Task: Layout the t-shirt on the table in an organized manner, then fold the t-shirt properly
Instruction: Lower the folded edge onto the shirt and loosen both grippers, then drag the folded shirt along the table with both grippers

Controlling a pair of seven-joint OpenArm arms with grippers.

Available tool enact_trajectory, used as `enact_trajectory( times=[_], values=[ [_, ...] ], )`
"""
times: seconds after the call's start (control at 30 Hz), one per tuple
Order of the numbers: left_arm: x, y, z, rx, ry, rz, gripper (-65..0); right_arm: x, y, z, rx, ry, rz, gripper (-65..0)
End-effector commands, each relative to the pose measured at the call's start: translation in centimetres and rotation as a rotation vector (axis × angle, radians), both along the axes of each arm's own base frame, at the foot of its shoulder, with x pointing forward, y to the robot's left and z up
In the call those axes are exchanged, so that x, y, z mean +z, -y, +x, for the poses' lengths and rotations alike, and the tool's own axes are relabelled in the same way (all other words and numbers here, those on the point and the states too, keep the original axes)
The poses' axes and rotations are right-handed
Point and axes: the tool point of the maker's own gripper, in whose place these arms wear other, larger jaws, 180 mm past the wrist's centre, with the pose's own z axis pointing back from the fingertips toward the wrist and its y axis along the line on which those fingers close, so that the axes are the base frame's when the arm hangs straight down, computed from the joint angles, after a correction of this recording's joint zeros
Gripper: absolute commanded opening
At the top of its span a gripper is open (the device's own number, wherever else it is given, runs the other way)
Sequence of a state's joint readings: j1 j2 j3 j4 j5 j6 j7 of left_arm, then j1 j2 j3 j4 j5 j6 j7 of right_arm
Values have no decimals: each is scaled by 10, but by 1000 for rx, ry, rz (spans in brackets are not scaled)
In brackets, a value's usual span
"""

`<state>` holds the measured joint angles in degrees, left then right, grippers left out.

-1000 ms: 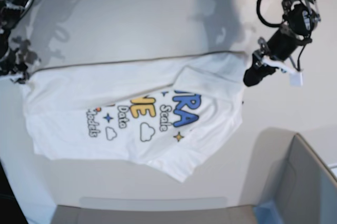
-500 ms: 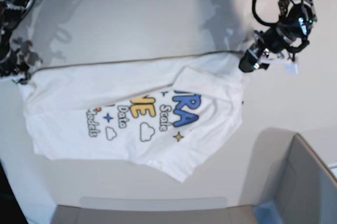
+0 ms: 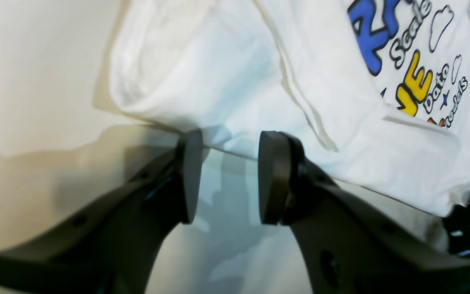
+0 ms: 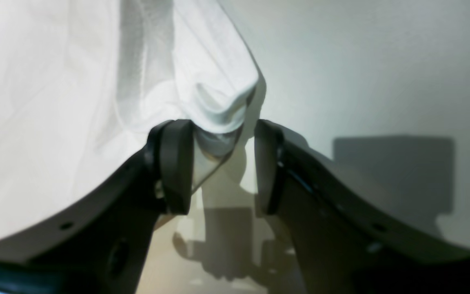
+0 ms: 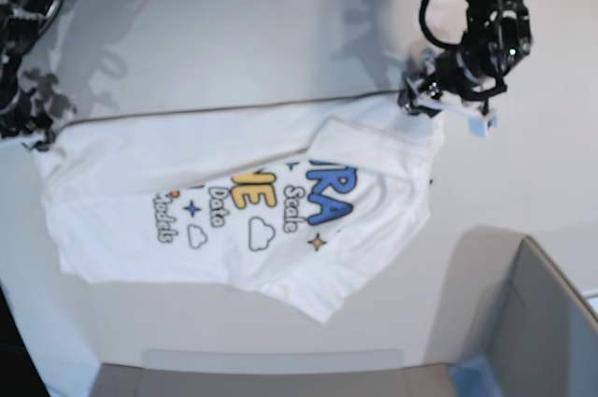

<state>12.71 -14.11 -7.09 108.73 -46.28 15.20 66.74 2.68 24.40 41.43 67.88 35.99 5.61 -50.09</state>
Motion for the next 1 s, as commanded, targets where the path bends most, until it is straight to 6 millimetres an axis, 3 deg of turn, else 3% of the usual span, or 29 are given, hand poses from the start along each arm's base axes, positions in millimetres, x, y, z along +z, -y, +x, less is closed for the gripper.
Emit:
enact_trajectory(
  times=[0.0, 0.2, 0.4, 0.57, 0.7, 0.8, 0.97],
  values=[
    [7, -7, 7, 5, 32, 28, -407, 19, 9, 9, 3, 46, -32, -396],
    [-15, -21, 2, 50, -22, 46, -407, 19, 11, 8, 1, 44, -37, -396],
    [-11, -26, 6, 58, -11, 52, -408, 20, 12, 8, 0, 45, -38, -396],
    [-5, -55, 10, 144, 10, 70, -408, 20, 12, 8, 0, 45, -38, -396],
    [-5, -66, 8, 207, -5, 71, -408, 20, 12, 8, 0, 45, -38, -396],
    [-8, -65, 6, 240, -32, 60, -407, 20, 12, 8, 0, 45, -38, -396],
    [-12, -47, 8, 193, -29, 61, -407, 19, 11, 9, 1, 44, -35, -396]
  ],
)
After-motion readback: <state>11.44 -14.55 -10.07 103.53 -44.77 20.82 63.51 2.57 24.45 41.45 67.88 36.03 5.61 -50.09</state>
